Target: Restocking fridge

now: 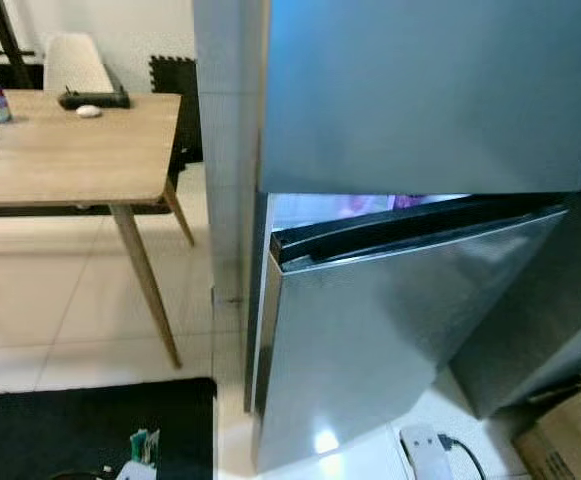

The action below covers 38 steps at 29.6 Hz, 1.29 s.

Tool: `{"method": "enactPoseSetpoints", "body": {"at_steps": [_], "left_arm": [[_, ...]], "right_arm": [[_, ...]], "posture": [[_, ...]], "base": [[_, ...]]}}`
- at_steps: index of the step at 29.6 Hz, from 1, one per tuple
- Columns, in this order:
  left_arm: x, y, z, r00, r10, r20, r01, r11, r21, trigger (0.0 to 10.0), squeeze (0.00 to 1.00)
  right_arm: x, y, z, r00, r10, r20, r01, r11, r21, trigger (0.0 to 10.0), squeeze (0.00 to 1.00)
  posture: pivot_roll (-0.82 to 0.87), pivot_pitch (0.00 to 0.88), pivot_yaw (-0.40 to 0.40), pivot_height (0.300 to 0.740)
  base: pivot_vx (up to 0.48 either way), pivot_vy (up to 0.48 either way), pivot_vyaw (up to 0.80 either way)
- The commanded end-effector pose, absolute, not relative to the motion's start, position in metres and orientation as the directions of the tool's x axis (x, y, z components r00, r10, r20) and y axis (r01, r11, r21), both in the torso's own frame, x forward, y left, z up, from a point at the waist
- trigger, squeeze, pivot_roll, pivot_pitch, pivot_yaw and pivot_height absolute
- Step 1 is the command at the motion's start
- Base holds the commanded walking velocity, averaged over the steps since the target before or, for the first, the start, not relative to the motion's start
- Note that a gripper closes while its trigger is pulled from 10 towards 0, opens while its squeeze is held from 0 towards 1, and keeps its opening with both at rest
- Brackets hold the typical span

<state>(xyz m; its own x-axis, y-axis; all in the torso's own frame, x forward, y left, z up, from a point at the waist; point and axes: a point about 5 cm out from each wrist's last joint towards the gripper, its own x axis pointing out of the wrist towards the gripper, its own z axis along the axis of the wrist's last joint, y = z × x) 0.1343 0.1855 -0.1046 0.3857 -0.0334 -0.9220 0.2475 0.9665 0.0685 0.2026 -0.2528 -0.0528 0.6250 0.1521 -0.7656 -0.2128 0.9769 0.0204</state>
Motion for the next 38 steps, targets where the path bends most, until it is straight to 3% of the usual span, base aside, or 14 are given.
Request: {"method": "enactPoseSetpoints", "body": {"at_steps": [1, 4, 5, 7, 8, 11, 14, 15, 18, 23, 29, 33, 38], "left_arm": [[0.13, 0.188, -0.106, 0.37, -0.027, -0.929, 0.251, 0.965, 0.072, 10.0, 0.0], [0.13, 0.189, -0.106, 0.369, -0.024, -0.929, 0.253, 0.964, 0.076, 10.0, 0.0], [0.13, 0.189, -0.106, 0.369, -0.024, -0.929, 0.253, 0.964, 0.076, 10.0, 0.0], [0.13, 0.189, -0.106, 0.369, -0.022, -0.929, 0.255, 0.964, 0.079, 10.0, 0.0], [0.13, 0.189, -0.106, 0.369, -0.022, -0.929, 0.255, 0.964, 0.079, 10.0, 0.0], [0.129, 0.19, -0.106, 0.369, -0.02, -0.929, 0.258, 0.963, 0.082, 10.0, 0.0], [0.13, 0.19, -0.106, 0.369, -0.021, -0.929, 0.26, 0.962, 0.082, 10.0, 0.0], [0.13, 0.19, -0.106, 0.369, -0.021, -0.929, 0.26, 0.962, 0.082, 10.0, 0.0], [0.13, 0.19, -0.106, 0.37, -0.022, -0.929, 0.261, 0.962, 0.081, 10.0, 0.0], [0.131, 0.19, -0.105, 0.372, -0.022, -0.928, 0.262, 0.962, 0.082, 10.0, 0.0], [0.132, 0.19, -0.105, 0.374, -0.022, -0.927, 0.263, 0.961, 0.083, 10.0, 0.0], [0.133, 0.191, -0.105, 0.376, -0.022, -0.927, 0.261, 0.962, 0.082, 10.0, 0.0], [0.133, 0.189, -0.105, 0.376, -0.026, -0.926, 0.259, 0.963, 0.078, 10.0, 0.0]], "right_arm": [[0.224, -0.249, -0.037, 0.683, 0.234, -0.692, -0.275, 0.96, 0.052, 10.0, 0.0], [0.249, -0.231, -0.013, 0.666, 0.485, -0.567, -0.482, 0.86, 0.168, 10.0, 0.0], [0.249, -0.231, -0.013, 0.666, 0.485, -0.567, -0.482, 0.86, 0.168, 10.0, 0.0], [0.264, -0.218, 0.009, 0.601, 0.656, -0.456, -0.628, 0.741, 0.238, 10.0, 0.0], [0.264, -0.218, 0.009, 0.601, 0.656, -0.456, -0.628, 0.741, 0.238, 10.0, 0.0], [0.277, -0.2, 0.046, 0.456, 0.842, -0.288, -0.808, 0.527, 0.262, 10.0, 0.0], [0.271, -0.184, 0.071, 0.29, 0.934, -0.209, -0.909, 0.337, 0.245, 10.0, 0.0], [0.271, -0.184, 0.071, 0.29, 0.934, -0.209, -0.909, 0.337, 0.245, 10.0, 0.0], [0.264, -0.177, 0.084, 0.181, 0.968, -0.175, -0.947, 0.219, 0.235, 10.0, 0.0], [0.267, -0.168, 0.107, 0.172, 0.982, -0.078, -0.965, 0.184, 0.188, 10.0, 0.0], [0.291, -0.165, 0.166, 0.315, 0.939, 0.137, -0.949, 0.314, 0.028, 10.0, 0.0], [0.296, -0.167, 0.199, 0.327, 0.915, 0.234, -0.938, 0.345, -0.039, 10.0, 0.0], [0.302, -0.17, 0.217, 0.386, 0.9, 0.202, -0.902, 0.414, -0.121, 10.0, 0.0]], "posture": [[-0.1, 0.0, -0.022, 0.74], [-0.1, 0.0, -0.02, 0.74], [-0.1, 0.0, -0.02, 0.74], [-0.1, 0.0, -0.021, 0.74], [-0.1, 0.0, -0.021, 0.74], [-0.1, 0.0, -0.021, 0.74], [-0.1, 0.0, -0.021, 0.74], [-0.1, 0.0, -0.021, 0.74], [-0.1, 0.0, -0.022, 0.74], [-0.1, 0.0, -0.021, 0.74], [-0.09, 0.0, -0.021, 0.74], [-0.09, 0.0, -0.021, 0.74], [-0.1, 0.0, -0.022, 0.74]], "base": [[0.0, 0.0, 0.0], [0.0, 0.0, 0.0], [0.0, 0.0, 0.0], [0.0, 0.0, 0.0], [0.0, 0.0, 0.0], [0.0, 0.0, 0.0], [0.0, 0.0, 0.0], [0.0, 0.0, 0.0], [0.0, 0.0, 0.0], [0.0, 0.0, 0.0], [0.0, 0.0, 0.0], [0.0, 0.0, 0.0], [0.0, 0.0, 0.0]]}}
